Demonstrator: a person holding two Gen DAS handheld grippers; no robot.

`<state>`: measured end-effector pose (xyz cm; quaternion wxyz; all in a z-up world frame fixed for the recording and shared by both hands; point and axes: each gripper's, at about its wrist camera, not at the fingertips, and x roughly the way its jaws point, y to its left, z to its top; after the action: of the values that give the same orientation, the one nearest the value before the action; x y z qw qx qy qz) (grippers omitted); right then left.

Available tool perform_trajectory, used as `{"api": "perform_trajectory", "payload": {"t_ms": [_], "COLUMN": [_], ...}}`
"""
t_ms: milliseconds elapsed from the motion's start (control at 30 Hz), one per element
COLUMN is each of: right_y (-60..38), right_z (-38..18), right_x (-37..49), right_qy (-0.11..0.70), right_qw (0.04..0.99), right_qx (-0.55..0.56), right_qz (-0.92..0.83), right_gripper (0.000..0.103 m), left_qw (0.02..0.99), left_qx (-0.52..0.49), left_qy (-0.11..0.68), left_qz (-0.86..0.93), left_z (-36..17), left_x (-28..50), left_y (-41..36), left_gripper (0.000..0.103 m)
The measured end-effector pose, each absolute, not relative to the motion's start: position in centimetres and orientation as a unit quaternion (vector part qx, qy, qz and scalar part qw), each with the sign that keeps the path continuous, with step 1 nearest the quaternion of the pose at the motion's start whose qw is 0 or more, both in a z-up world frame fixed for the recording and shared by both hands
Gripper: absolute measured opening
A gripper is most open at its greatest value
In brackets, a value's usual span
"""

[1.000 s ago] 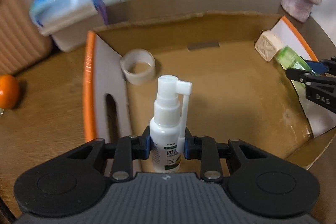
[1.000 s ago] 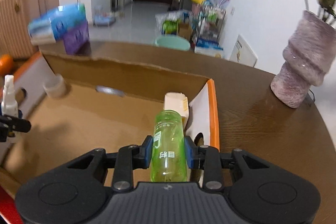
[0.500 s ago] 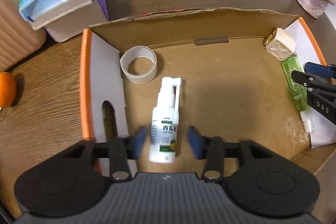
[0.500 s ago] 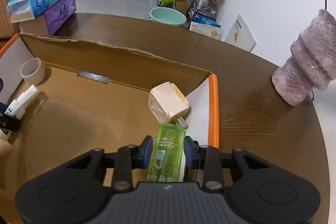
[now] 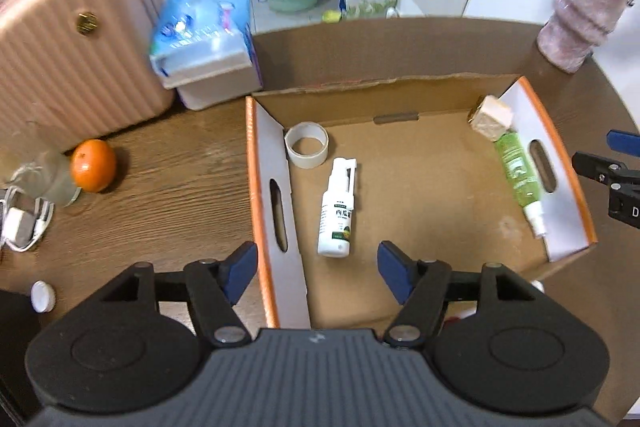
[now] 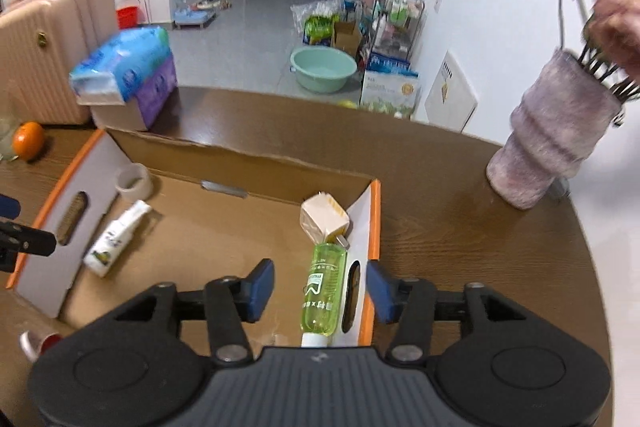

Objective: Organize rigid objects
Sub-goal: 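Lift both tools out of the box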

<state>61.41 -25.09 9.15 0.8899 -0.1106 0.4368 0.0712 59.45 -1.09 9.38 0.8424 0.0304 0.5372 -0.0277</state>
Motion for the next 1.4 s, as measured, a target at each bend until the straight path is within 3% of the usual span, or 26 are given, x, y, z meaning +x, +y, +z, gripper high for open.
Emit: {"api": "perform_trajectory", "payload": {"t_ms": [67, 133, 300, 400, 833, 1400], "right_y": [-25.2, -25.2, -25.1, -25.4, -25.9, -24.1], "right_z": [10.7, 11.9, 14.2, 14.9, 13.9, 8.7], "right_x": [60.1, 58.6, 54.3, 51.6, 43.2, 34.0], "right_qy": [0.425, 0.412, 0.355, 0.313, 0.170, 0.046], "right_qw": [0.896, 0.903, 0.927, 0.944, 0.981, 0.992], "right_qx": [-0.106, -0.099, -0.080, -0.060, -0.020, -0.005], "right_qz": [0.070, 0.074, 0.090, 0.087, 0.090, 0.115], "right_gripper": [0.056, 0.059, 0.077, 0.077, 0.085, 0.088], "left_qw": [0.858, 0.879, 0.911, 0.934, 0.972, 0.996], "left_qx": [0.025, 0.021, 0.016, 0.013, 0.015, 0.013], "left_qy": [0.512, 0.475, 0.412, 0.356, 0.233, 0.087], "left_qz": [-0.027, -0.024, -0.029, -0.024, -0.013, -0.017], "left_z": [10.9, 12.3, 14.6, 15.4, 13.6, 8.8], "left_x": [57.8, 55.9, 51.7, 48.8, 40.1, 31.7], "left_y": [-1.1, -1.0, -1.1, -1.0, -0.6, 0.3], "left_gripper": [0.073, 0.085, 0.087, 0.095, 0.103, 0.103]}}
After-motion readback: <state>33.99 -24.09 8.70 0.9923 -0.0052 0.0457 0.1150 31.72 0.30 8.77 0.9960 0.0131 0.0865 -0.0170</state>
